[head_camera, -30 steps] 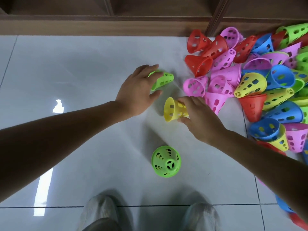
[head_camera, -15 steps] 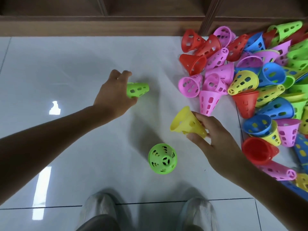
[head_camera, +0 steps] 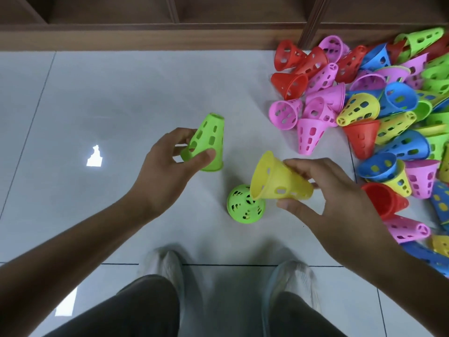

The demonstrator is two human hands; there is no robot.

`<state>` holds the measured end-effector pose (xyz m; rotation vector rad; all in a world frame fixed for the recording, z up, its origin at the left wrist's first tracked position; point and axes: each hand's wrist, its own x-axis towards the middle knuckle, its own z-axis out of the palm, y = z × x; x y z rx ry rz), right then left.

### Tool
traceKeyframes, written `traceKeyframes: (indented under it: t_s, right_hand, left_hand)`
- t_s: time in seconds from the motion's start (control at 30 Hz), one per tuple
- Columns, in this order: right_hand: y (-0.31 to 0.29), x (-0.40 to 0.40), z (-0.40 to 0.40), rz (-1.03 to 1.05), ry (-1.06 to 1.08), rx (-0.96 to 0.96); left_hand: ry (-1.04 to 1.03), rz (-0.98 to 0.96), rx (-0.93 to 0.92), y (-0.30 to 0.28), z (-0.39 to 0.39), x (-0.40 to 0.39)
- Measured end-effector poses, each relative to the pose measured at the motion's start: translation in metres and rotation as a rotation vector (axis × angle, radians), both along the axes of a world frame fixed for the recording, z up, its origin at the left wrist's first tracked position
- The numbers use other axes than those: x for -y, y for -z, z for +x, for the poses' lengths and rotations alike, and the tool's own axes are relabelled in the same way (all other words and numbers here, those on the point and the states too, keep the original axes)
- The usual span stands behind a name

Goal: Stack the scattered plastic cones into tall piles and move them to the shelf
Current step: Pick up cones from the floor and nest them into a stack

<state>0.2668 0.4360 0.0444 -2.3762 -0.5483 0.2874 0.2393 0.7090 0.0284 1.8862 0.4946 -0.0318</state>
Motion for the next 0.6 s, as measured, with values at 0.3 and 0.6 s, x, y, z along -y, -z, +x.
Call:
traceKeyframes:
  t_s: [0.3,0.6]
  right_hand:
    - [-0.011,-0.005,-0.022,-0.135,-0.094,0.237]
    - [0.02,-0.043,-0.037,-0.036,-0.029,-0.044]
  left_hand:
    - [-0.036,-0.089,0.08,-0.033,-0.037,0.018]
    - [0.021,-0.205,0.097,-0.025,-0.05,0.036]
